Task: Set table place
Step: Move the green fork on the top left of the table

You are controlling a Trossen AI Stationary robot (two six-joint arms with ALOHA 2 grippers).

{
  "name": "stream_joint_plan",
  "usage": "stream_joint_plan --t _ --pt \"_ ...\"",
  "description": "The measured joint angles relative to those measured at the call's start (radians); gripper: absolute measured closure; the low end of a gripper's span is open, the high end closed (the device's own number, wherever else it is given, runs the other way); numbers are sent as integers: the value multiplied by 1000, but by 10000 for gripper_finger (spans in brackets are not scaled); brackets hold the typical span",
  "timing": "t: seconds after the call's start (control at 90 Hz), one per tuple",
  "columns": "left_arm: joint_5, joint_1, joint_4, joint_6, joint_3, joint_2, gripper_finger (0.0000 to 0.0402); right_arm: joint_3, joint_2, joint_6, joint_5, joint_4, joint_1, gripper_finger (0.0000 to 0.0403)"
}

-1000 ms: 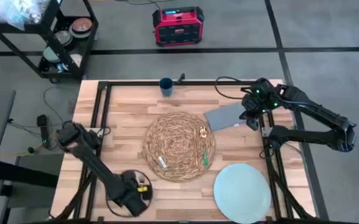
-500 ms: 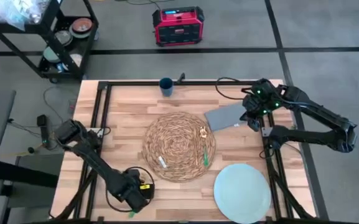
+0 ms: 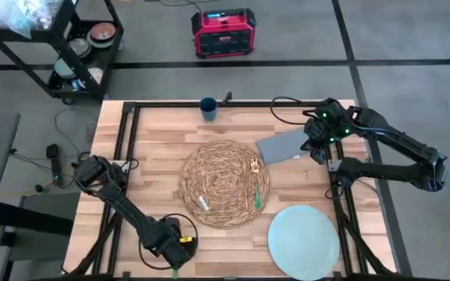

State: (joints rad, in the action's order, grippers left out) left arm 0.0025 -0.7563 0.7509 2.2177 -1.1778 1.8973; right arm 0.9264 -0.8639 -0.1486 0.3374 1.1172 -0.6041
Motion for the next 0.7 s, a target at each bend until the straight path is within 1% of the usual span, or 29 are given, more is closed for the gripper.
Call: stream_joint_plan --t 0.056,0.122,0.222,0.3,0.389,0.444,0.511,0.589,0.656,0.7 --pt "1 0 16 29 1 -1 390 0 0 -1 0 1 0 403" --pt "-2 3 19 39 1 -1 396 0 1 -2 0 1 0 403" --pt "12 32 37 8 -27 -4 398 0 0 -3 0 4 0 403" --pt "-35 82 142 -64 -77 -21 399 0 0 -2 -1 5 0 403" --pt "-100 156 248 -181 -182 -63 400 0 1 -10 -1 5 0 403" --pt "-105 219 341 -317 -250 -85 400 0 1 -10 -2 5 0 403" --pt "-99 317 431 -555 -337 -86 400 0 3 -10 -2 7 -1 403" --pt "-142 445 456 -821 -426 -80 401 0 12 -10 -3 19 0 403" --pt "-182 555 465 -1006 -475 -79 401 0 21 -10 -3 33 -1 403" --pt "-187 621 451 -1120 -495 -78 401 0 27 -10 -8 37 -6 403"
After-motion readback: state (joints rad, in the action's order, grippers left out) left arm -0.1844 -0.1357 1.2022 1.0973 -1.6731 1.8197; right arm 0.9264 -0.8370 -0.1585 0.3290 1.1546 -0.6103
